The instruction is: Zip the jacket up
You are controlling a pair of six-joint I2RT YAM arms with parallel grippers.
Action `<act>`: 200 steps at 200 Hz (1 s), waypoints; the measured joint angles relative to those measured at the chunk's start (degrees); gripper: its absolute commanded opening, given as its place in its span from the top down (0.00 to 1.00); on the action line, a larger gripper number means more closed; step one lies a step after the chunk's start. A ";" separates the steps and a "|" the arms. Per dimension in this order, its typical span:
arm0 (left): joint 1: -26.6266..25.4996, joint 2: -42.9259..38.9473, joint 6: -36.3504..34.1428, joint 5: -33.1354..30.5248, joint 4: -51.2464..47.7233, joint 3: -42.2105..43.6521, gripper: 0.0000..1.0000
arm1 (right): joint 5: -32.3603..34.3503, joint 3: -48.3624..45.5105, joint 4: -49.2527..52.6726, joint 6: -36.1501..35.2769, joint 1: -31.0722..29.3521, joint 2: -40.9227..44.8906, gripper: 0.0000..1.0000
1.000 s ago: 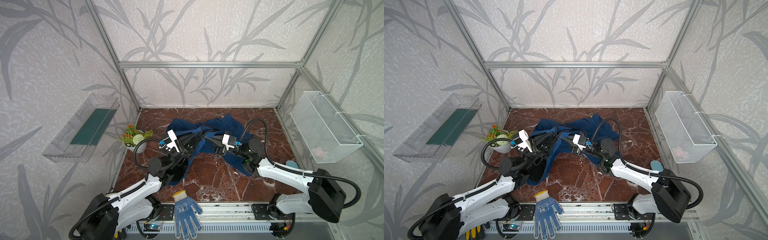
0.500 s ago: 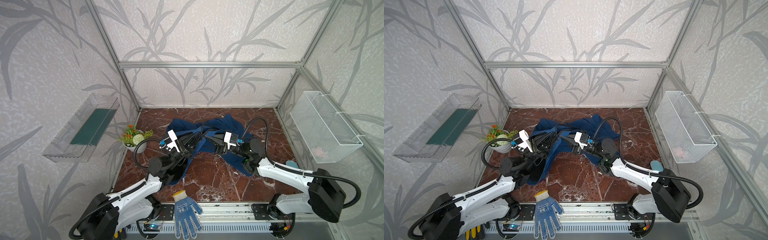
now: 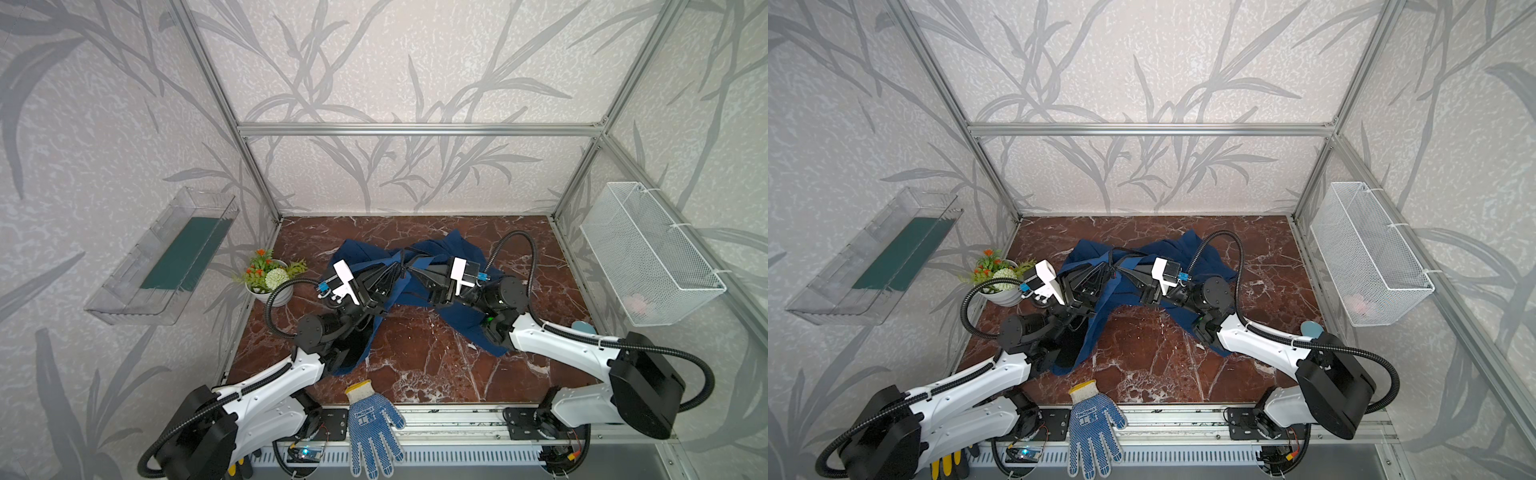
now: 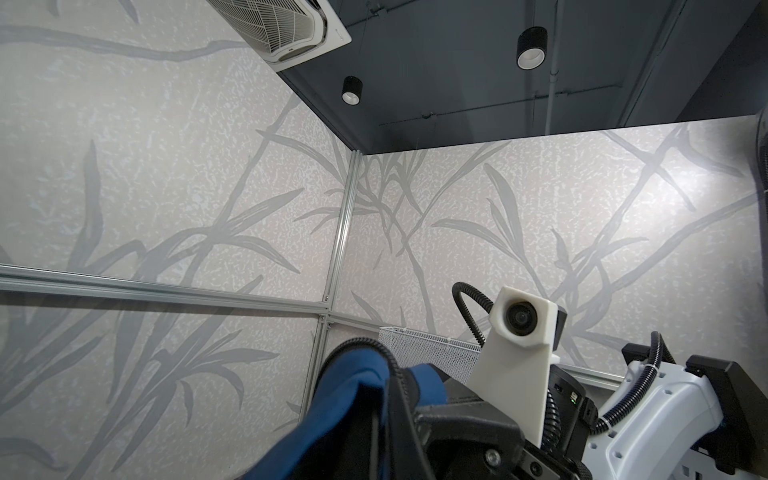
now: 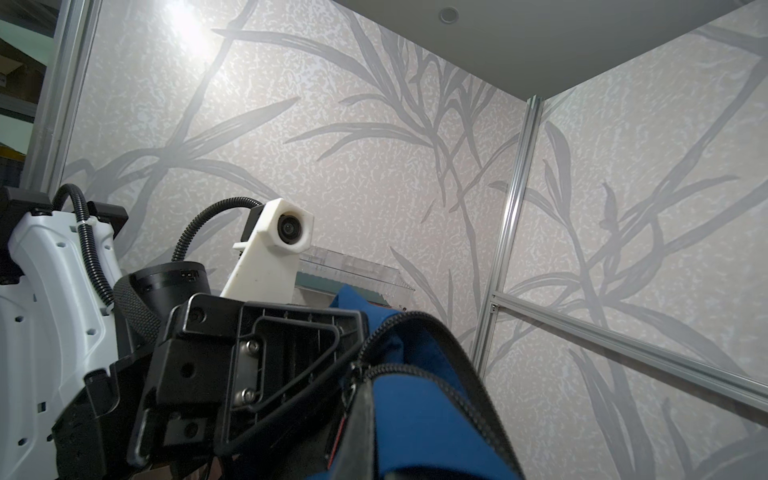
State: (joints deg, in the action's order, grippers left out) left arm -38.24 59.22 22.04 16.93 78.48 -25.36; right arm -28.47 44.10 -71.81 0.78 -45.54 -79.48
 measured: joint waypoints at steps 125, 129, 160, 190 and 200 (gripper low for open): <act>-2.97 -0.37 -17.14 -8.35 0.04 0.00 1.00 | 6.03 0.00 -1.46 -1.31 -3.15 -0.55 1.00; -2.97 -0.37 -17.38 -8.35 0.04 0.00 1.00 | 6.12 0.00 -1.46 -1.33 -3.23 -0.55 1.00; -3.02 -0.48 -18.53 -8.48 0.02 -0.04 1.00 | 7.04 0.00 -1.46 -1.81 -3.56 -0.52 1.00; -3.13 -0.55 -18.40 -8.48 0.04 -0.31 1.00 | 7.63 0.09 -1.11 -3.08 -3.82 0.02 1.00; -3.26 -0.55 -18.36 -8.48 0.04 -0.55 1.00 | 7.65 0.24 -1.07 -3.43 -3.82 0.13 1.00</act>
State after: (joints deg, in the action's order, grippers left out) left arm -41.50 58.67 3.68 8.45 78.52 -25.91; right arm -20.82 44.34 -72.88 -2.66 -49.36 -79.35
